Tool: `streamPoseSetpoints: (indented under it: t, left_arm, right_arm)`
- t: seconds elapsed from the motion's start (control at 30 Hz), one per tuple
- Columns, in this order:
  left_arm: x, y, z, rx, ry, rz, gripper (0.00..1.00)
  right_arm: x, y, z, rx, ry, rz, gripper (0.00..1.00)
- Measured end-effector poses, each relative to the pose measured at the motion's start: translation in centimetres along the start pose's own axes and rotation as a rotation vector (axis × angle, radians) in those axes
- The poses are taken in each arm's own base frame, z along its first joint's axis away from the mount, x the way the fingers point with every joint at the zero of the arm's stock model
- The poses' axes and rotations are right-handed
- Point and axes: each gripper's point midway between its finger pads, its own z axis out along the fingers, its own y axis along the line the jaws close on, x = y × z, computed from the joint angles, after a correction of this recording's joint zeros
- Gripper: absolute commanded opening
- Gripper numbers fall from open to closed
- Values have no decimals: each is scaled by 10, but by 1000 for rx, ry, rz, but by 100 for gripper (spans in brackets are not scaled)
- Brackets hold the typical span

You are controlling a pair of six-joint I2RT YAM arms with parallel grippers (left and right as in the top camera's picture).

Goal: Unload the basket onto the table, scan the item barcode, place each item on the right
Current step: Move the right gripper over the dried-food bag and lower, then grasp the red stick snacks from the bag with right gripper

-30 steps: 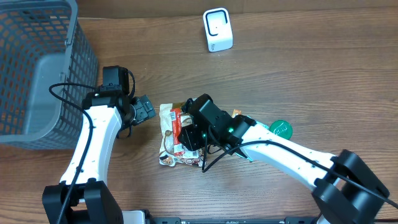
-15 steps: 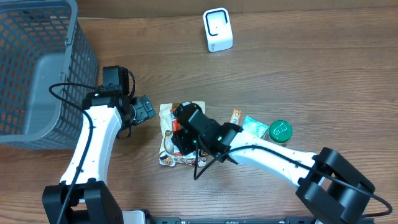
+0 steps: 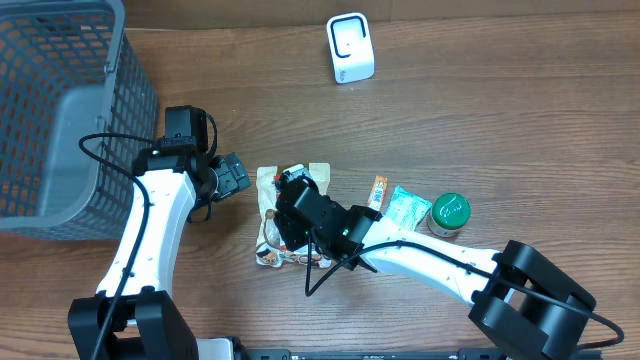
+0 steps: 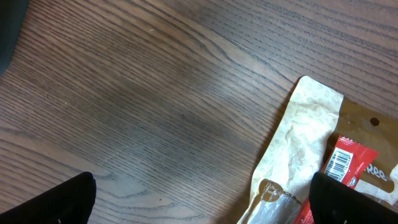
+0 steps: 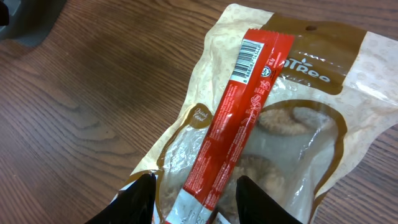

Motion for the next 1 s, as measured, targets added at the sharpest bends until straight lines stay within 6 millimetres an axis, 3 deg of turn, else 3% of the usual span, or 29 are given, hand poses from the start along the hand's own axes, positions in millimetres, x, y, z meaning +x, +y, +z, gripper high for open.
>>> streamPoseSetpoints:
  t: [0.23, 0.63, 1.0]
  left_arm:
    - [0, 0, 0, 0, 0, 0, 99]
    - [0, 0, 0, 0, 0, 0, 100]
    - [0, 0, 0, 0, 0, 0, 100]
  right_arm:
    - [12, 6, 7, -1, 26, -12, 43]
    - [32, -5, 28, 28, 84, -14, 43]
    - [37, -7, 31, 33, 102, -10, 19]
